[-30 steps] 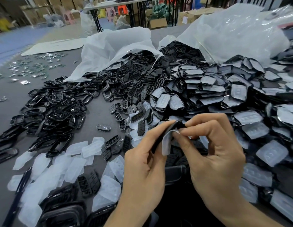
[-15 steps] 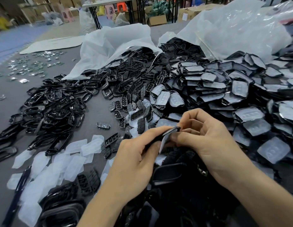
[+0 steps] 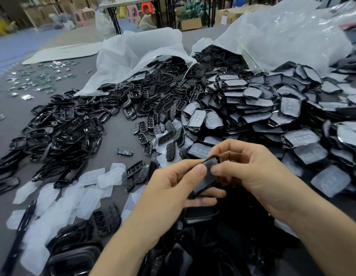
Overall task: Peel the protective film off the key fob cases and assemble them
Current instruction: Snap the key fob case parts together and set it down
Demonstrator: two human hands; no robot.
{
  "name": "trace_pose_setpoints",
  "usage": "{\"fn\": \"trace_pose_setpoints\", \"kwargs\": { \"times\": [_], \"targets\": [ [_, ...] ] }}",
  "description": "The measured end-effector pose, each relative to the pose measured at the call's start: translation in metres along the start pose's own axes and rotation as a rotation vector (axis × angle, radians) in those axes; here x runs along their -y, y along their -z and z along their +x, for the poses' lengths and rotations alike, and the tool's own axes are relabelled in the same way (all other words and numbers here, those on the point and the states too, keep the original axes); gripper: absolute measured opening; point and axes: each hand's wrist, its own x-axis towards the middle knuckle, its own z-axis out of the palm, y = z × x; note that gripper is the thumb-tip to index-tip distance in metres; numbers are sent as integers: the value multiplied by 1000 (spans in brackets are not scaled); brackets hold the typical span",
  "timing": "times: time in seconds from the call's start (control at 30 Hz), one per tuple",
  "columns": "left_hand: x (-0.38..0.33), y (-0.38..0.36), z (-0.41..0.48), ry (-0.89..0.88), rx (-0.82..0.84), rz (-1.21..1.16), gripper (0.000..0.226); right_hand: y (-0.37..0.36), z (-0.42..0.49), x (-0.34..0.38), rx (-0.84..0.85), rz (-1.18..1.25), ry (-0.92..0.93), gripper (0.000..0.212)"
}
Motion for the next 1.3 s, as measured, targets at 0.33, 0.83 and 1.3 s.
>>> {"fn": "trace_pose_setpoints", "kwargs": {
  "times": [0.33, 0.83, 1.3],
  "targets": [
    [4, -6, 1, -39, -144, 111, 25, -3, 1, -4, -60, -115, 74, 9],
    [15, -19, 2, -154, -199, 104, 22, -2, 4, -8, -131, -322, 188, 13],
    [12, -18, 2, -157, -180, 111, 26, -3, 5, -8, -104, -267, 182, 15]
  ]
}}
